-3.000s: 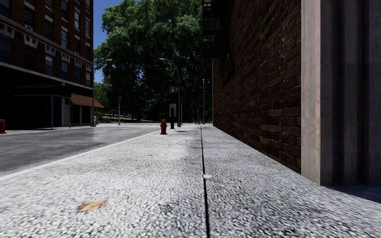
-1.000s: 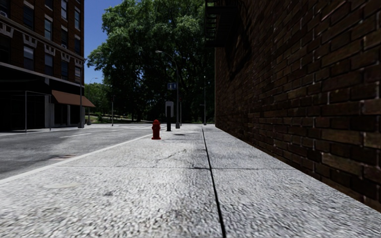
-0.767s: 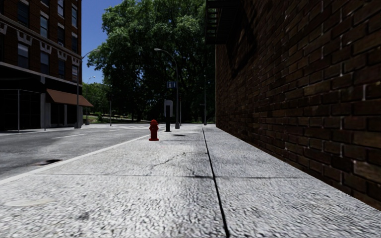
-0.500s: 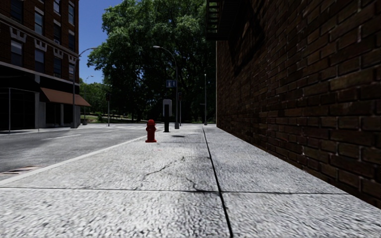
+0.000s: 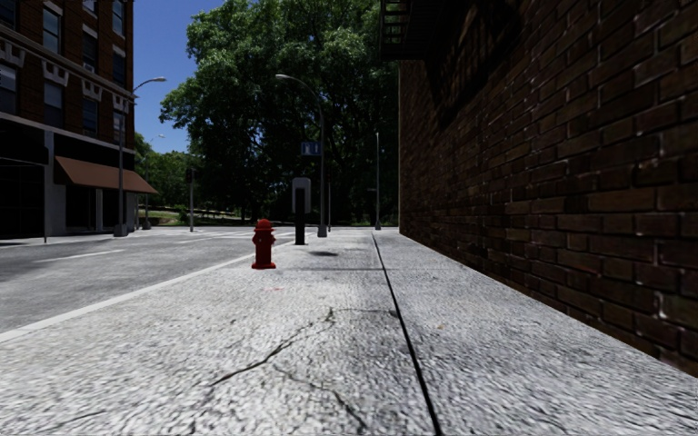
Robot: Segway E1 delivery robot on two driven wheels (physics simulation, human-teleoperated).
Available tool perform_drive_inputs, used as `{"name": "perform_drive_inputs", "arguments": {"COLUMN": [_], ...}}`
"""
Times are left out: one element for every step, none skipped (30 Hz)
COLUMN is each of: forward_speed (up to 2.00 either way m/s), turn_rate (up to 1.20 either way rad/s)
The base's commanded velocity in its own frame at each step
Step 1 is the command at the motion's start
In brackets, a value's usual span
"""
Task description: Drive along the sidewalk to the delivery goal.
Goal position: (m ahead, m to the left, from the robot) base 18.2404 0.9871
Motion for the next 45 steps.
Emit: {"name": "perform_drive_inputs", "arguments": {"forward_speed": [1.99,1.99,1.99,1.99,1.99,1.99,1.98,1.97,1.96,1.96,1.96,1.96,1.96,1.96,1.96,1.96,1.96,1.96,1.96,1.96,1.96,1.96,1.96,1.96,1.98,1.96,1.96,1.94,1.93,1.93,1.93,1.93,1.93,1.93,1.95,1.95,1.95,1.95,1.95,1.95,1.95,1.95,1.95,1.95,1.95], "turn_rate": [0.0,0.0,0.0,0.0,0.0,0.0,0.0,0.0,0.0,0.0,0.0,0.0,0.0,0.0,0.0,0.0,0.0,0.0,0.0,0.0,0.0,0.0,0.0,0.0,0.0,0.0,0.0,0.0,0.0,0.0,0.0,0.0,0.0,0.0,0.0,0.0,0.0,0.0,0.0,0.0,0.0,0.0,0.0,0.0,0.0]}}
